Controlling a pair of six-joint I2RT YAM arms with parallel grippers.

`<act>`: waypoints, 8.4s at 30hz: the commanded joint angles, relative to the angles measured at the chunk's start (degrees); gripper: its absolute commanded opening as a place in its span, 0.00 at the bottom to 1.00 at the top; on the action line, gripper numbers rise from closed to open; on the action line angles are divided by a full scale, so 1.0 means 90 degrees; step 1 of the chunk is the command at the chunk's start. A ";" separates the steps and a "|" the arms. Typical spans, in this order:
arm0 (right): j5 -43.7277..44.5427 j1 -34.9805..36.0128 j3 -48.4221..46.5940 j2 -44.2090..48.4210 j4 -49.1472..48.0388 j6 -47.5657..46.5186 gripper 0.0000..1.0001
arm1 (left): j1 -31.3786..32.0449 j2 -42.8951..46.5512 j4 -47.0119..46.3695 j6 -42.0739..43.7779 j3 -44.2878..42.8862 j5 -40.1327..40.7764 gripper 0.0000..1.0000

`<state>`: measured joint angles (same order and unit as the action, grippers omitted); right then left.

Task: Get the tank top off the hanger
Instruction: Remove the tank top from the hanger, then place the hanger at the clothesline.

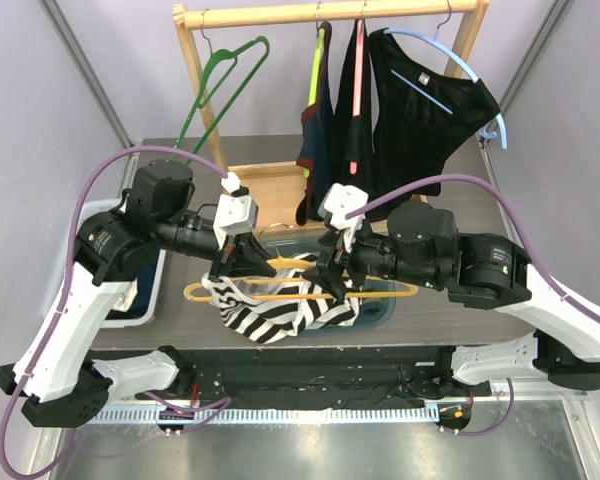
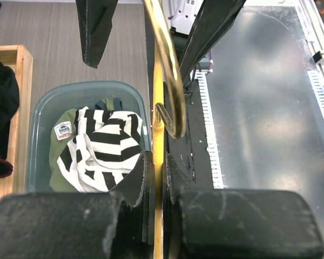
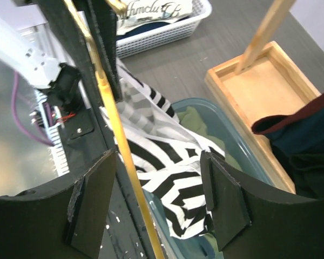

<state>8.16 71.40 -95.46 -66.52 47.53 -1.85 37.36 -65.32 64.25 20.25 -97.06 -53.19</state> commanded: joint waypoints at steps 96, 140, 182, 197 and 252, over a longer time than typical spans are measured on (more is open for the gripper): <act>0.1289 -0.0032 0.0119 0.2928 0.1271 0.1514 0.01 | -0.0372 -0.0183 -0.2900 -0.1224 -0.0349 0.2512 0.00; -0.0652 -0.0247 -0.0623 0.0801 0.1282 0.0235 0.01 | 0.1444 -0.0097 -0.0009 0.1324 -0.1163 0.2804 1.00; 0.2626 -0.0247 0.0000 0.1930 -0.0748 0.0370 0.63 | 0.0322 0.1358 0.0400 0.0769 -0.1814 0.2589 0.00; 0.3000 -0.0247 0.0439 0.1972 -0.0848 0.0527 0.55 | -0.0470 0.1820 -0.0870 -0.1917 -0.0348 0.7031 0.01; 0.2569 0.0348 0.5948 0.2000 -0.3162 0.1924 0.70 | -0.1769 -0.3798 -0.1152 -0.3197 -0.4520 0.5851 0.00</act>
<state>30.11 74.19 -42.33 -50.06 22.28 13.74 21.74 -101.21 58.08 -8.67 -137.47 -0.21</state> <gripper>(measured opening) 0.704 0.075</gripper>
